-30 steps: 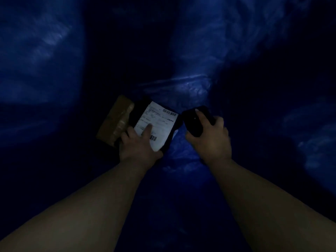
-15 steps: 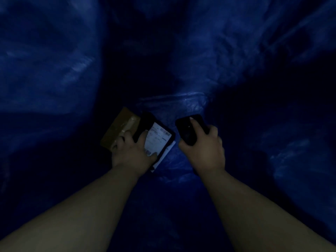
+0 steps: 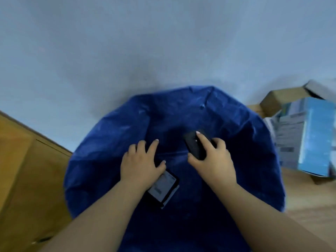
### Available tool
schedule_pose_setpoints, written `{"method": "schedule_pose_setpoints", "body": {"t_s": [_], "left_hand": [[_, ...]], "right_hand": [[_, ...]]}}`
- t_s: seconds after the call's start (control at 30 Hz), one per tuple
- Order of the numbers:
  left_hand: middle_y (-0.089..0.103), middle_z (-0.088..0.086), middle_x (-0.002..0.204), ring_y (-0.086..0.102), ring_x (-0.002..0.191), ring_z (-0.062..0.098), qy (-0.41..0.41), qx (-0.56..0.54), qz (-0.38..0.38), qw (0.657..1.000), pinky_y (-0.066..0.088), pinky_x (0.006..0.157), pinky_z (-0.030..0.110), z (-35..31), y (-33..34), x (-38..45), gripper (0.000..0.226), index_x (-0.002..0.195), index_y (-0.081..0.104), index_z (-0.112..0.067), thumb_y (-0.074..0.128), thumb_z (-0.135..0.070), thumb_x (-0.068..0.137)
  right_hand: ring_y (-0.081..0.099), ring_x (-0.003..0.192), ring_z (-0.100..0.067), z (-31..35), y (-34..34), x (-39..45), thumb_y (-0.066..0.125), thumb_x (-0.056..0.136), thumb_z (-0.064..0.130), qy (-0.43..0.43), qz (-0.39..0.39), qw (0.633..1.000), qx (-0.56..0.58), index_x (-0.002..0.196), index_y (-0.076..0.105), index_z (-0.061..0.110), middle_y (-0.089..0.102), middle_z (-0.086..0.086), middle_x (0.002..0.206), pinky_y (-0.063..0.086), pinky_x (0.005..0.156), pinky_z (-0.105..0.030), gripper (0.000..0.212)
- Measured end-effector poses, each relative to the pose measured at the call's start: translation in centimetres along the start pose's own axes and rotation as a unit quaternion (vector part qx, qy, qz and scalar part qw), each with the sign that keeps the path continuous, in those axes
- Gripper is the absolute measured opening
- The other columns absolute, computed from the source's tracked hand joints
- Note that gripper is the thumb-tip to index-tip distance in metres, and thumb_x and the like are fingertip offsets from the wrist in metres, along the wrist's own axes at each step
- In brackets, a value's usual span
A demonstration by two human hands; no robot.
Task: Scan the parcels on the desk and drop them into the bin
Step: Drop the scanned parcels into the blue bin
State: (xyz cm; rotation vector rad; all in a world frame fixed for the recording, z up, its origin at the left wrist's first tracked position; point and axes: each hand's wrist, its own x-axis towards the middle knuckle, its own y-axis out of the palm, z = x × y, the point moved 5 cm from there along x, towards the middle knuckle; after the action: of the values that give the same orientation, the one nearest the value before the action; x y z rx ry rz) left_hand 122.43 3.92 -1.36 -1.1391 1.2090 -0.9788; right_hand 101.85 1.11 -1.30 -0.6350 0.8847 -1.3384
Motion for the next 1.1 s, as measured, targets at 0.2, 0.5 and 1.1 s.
{"method": "schedule_pose_setpoints", "body": {"t_s": [0.2, 0.5, 1.1], "left_hand": [[0.043, 0.003, 0.14, 0.043, 0.123, 0.027, 0.083, 0.014, -0.109, 0.99, 0.039, 0.095, 0.038, -1.0, -11.0, -2.2, 0.071, 0.152, 0.026, -0.031, 0.04, -0.064, 0.092], [0.044, 0.001, 0.138, 0.043, 0.122, 0.025, 0.207, 0.01, -0.181, 0.961, 0.038, 0.096, 0.037, -8.2, -19.2, -8.1, 0.075, 0.152, 0.027, -0.033, 0.037, -0.072, 0.088], [0.045, 0.003, 0.138, 0.044, 0.123, 0.026, 0.408, -0.01, -0.229, 0.884, 0.038, 0.095, 0.038, -38.0, -24.6, -21.1, 0.073, 0.149, 0.031, -0.031, 0.041, -0.07, 0.088]], "right_hand": [[0.052, 0.118, -0.031, 4.0, -9.5, -5.3, 0.066, 0.081, 0.057, -0.028, -0.084, 0.996, 0.015, 0.148, 0.039, 0.046, 0.039, -0.002, 0.141, 0.048, 0.099, -0.047, 0.073], [0.048, 0.125, -0.03, 3.2, -19.6, -15.6, 0.064, 0.084, 0.055, 0.023, -0.184, 0.983, -0.003, 0.149, 0.036, 0.047, 0.037, -0.003, 0.143, 0.046, 0.102, -0.045, 0.071], [0.051, 0.119, -0.025, -17.2, -37.8, -33.0, 0.063, 0.083, 0.055, 0.154, -0.362, 0.919, -0.018, 0.148, 0.036, 0.048, 0.04, -0.001, 0.14, 0.051, 0.094, -0.042, 0.07]]}}
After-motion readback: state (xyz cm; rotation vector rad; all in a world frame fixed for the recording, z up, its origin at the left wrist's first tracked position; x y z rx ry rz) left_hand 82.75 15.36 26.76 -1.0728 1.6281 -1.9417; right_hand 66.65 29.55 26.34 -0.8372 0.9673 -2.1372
